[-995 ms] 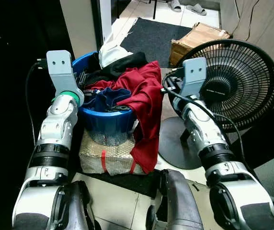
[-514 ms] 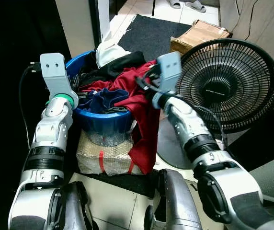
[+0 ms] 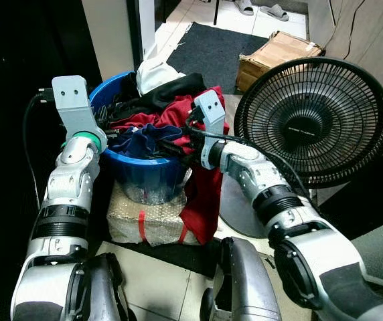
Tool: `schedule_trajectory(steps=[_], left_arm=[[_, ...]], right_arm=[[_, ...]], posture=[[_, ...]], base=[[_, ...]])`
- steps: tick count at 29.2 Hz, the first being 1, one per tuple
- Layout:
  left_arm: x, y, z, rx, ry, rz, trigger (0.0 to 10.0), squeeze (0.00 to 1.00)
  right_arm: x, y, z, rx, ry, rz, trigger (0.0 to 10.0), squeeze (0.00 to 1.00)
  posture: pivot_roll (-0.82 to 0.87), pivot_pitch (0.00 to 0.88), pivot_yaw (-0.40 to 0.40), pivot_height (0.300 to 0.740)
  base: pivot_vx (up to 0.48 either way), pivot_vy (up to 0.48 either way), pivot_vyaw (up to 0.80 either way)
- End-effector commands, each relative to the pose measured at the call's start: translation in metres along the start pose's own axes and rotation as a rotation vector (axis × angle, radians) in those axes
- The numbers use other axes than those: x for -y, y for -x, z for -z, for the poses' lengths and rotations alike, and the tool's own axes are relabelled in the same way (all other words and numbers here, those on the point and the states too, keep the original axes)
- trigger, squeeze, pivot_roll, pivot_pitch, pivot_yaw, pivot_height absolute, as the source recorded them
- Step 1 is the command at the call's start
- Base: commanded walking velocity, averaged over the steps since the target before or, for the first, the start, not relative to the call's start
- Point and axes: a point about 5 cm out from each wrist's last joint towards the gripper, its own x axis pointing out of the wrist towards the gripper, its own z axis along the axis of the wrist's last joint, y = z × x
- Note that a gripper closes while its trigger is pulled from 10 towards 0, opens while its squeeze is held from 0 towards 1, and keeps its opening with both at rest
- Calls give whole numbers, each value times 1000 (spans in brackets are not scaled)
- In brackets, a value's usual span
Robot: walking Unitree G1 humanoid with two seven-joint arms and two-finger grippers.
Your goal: Clothes washing
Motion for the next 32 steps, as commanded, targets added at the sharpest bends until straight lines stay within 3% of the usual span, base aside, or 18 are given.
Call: schedule_trajectory(steps=[1,3,5,7,10,12,13,14,15,22,28,31,32], left_arm=[[-2,1,6,-21,-3,-7,10000,0],[-1,1,7,-22,-3,-7,10000,0],[-1,1,8,-26,-3,-6,10000,0],[-1,1,8,-26,-3,-6,10000,0],[0,1,9,-31,-3,-2,10000,0],[0,1,9,-32,-3,0,10000,0],[1,1,9,-32,-4,2,10000,0],[1,1,9,-32,-4,2,10000,0],[1,0,8,-32,-4,2,10000,0],[-2,1,8,-30,-10,-4,10000,0],[-1,2,8,-32,-12,-5,10000,0],[0,2,8,-33,-11,-4,10000,0],[1,2,9,-33,-10,-2,10000,0]], right_arm=[[13,11,12,-50,40,76,10000,1000],[20,17,15,-65,54,116,10000,1000],[45,39,22,-131,169,262,10000,1000],[45,39,22,-131,169,262,10000,1000],[76,69,20,-164,291,450,10000,1000],[84,76,17,-152,309,493,10000,1000],[91,83,9,-115,314,530,10000,824],[91,83,9,-115,314,530,10000,824],[92,84,4,-83,321,542,10000,0],[87,79,-8,60,307,579,10000,0],[66,67,-17,244,240,447,10000,0],[61,64,-21,284,242,412,10000,0],[52,58,-26,321,238,367,10000,0]], posture=[[6,119,-51,471],[5,119,-49,471],[3,123,-45,471],[3,123,-45,471],[-1,124,-39,471],[-1,124,-38,471],[2,123,-38,471],[2,123,-38,471],[7,123,-37,471],[16,127,-35,471],[15,128,-34,471],[15,128,-34,471],[14,129,-34,471]], base=[[0,0,0],[0,0,0],[0,0,0],[0,0,0],[0,0,0],[0,0,0],[0,0,0],[0,0,0],[0,0,0],[0,0,0],[0,0,0],[0,0,0],[0,0,0]])
